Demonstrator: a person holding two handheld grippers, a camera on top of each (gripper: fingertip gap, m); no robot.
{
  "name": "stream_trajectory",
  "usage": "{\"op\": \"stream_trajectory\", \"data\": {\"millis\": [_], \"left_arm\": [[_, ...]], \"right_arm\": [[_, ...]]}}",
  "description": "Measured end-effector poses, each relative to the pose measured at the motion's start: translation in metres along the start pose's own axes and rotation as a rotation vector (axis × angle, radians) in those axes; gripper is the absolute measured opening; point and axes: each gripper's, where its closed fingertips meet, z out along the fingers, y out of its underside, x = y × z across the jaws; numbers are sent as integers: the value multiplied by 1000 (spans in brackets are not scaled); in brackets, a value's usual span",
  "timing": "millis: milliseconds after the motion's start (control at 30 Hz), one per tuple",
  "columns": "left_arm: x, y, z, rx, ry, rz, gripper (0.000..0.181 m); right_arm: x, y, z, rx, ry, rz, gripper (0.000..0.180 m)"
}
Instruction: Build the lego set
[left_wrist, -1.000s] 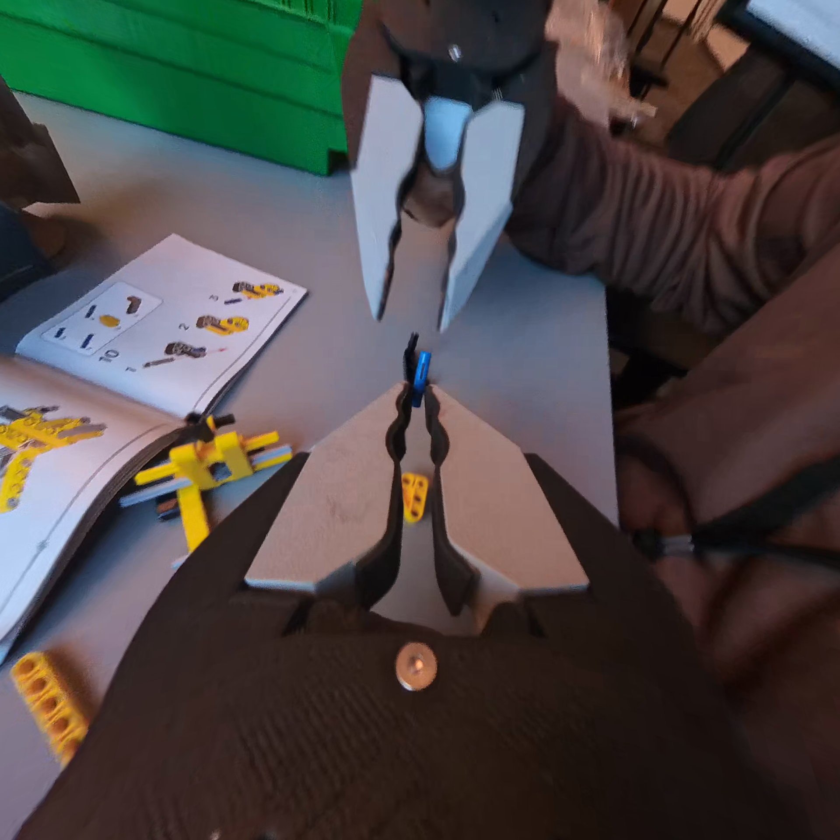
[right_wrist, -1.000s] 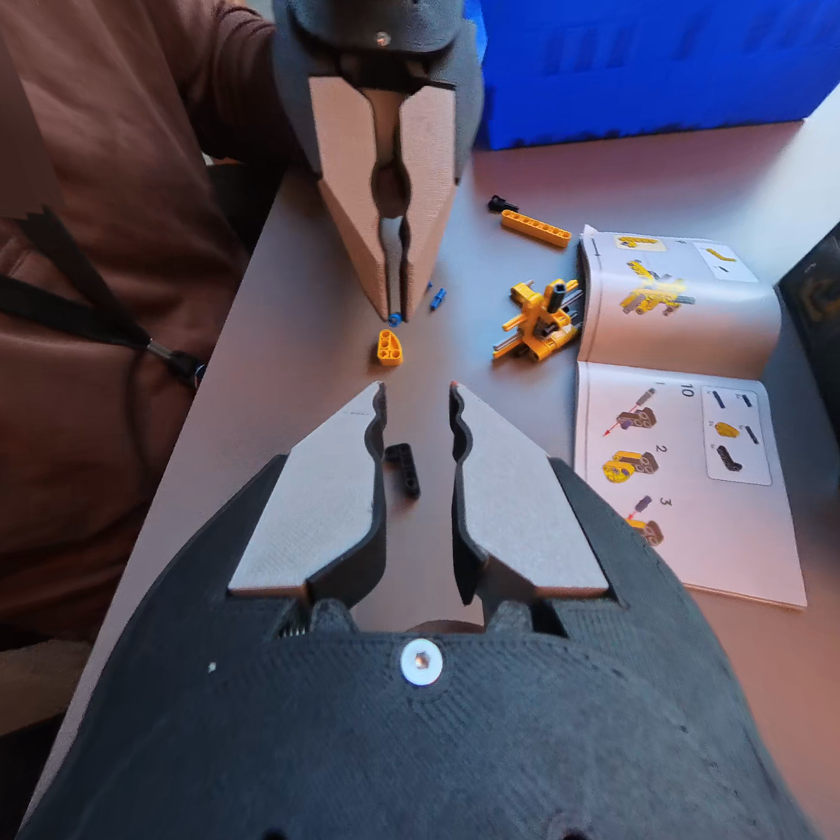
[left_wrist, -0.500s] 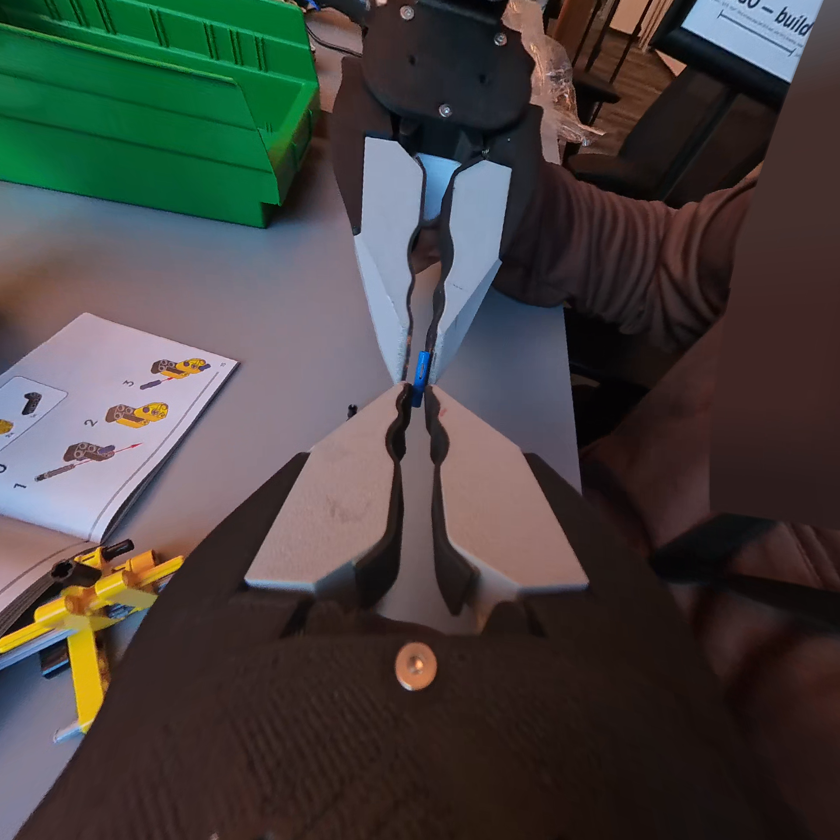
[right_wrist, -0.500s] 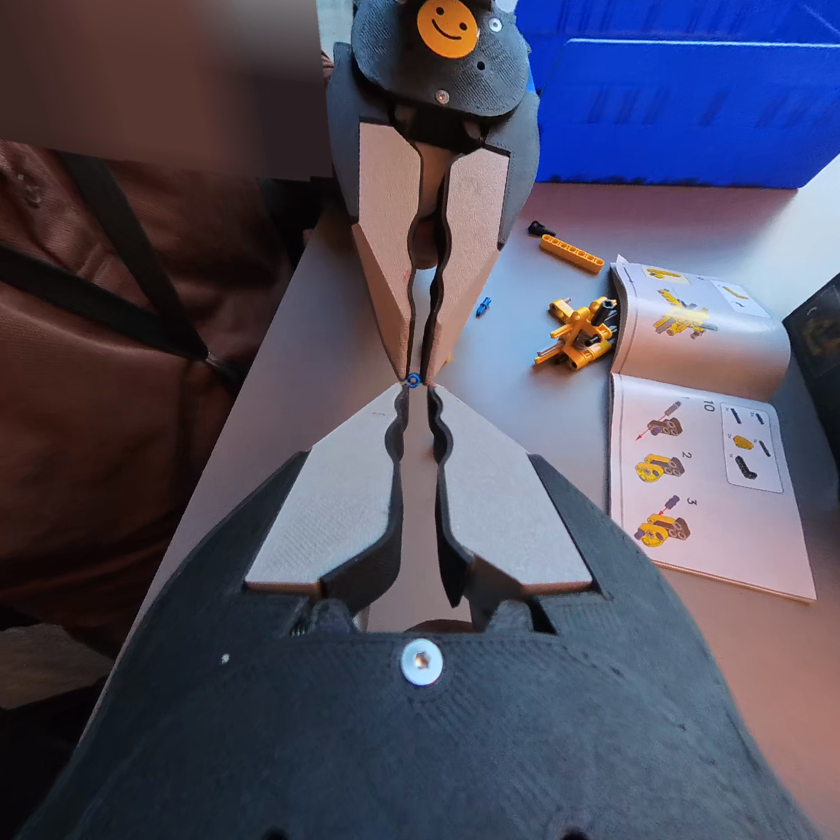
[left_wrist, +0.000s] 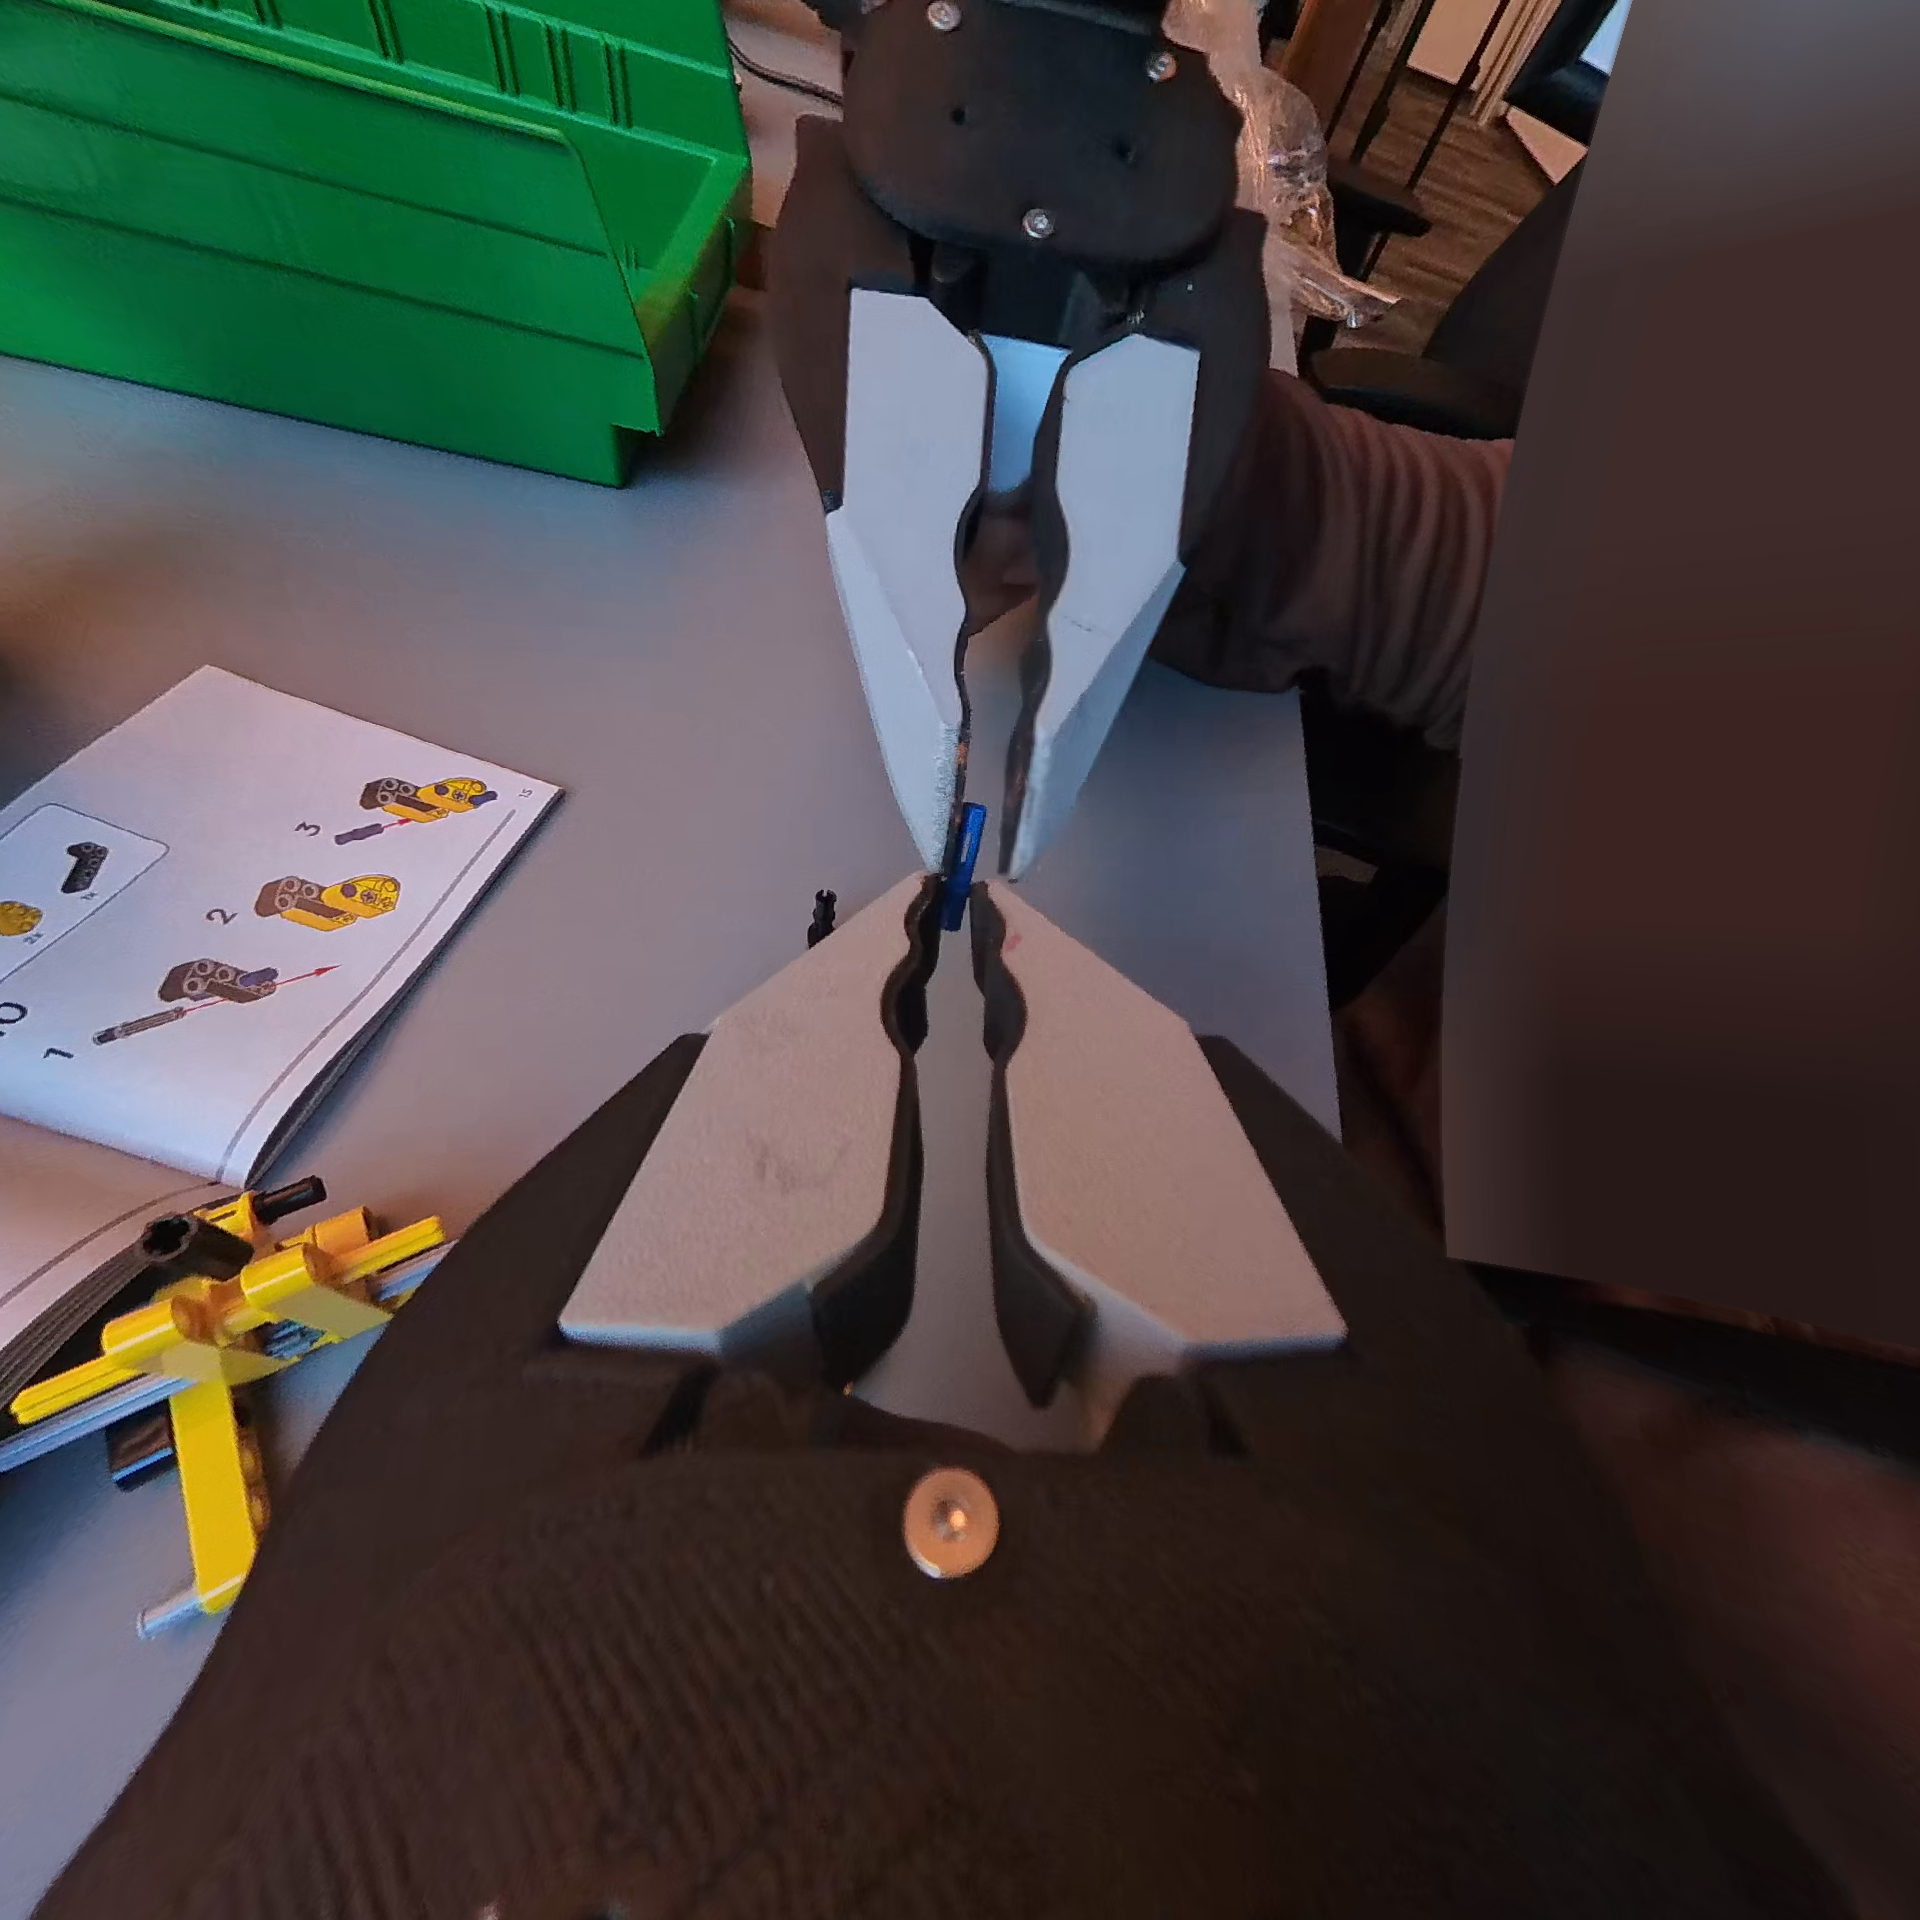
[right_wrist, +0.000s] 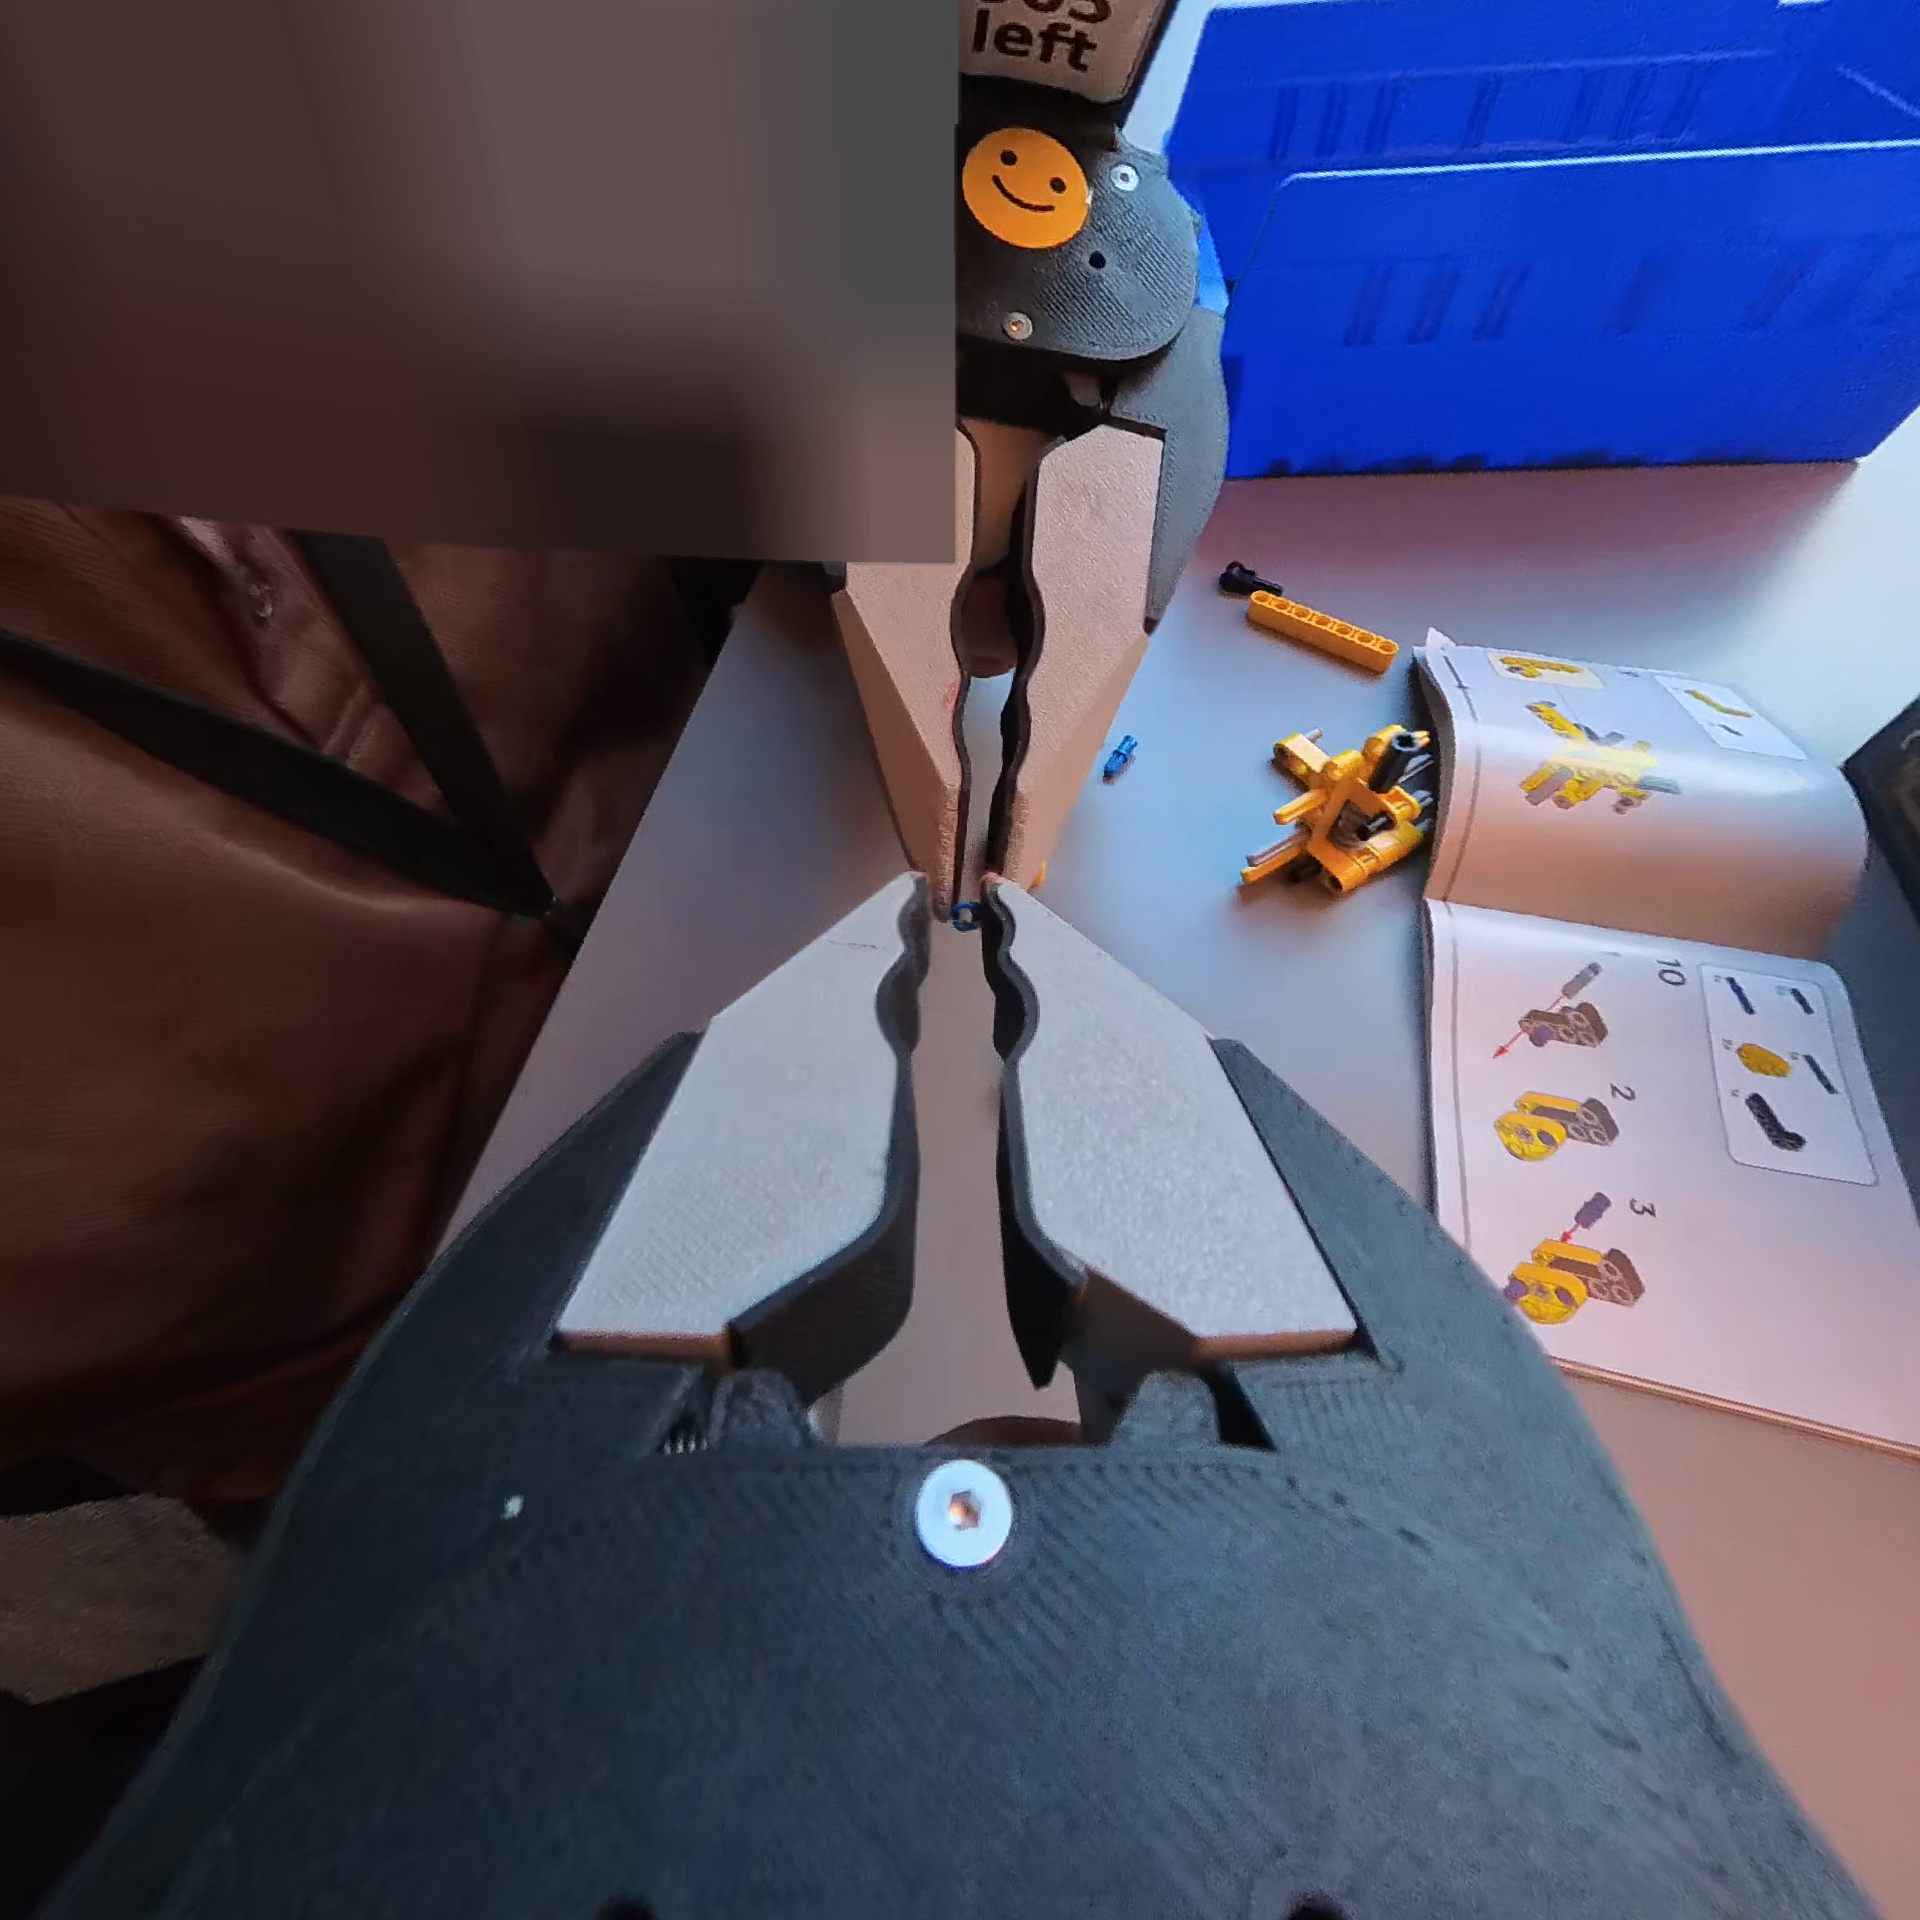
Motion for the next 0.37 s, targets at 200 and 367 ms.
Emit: {"op": "stream_trajectory", "data": {"millis": [200,367], "left_arm": [[-5,-4,-3,19,-33,9,2],[-10,-3,-4,19,-54,0,2]], "right_arm": [[11,0,-8,10,54,21,9],[18,3,-13,3,84,34,11]]}}
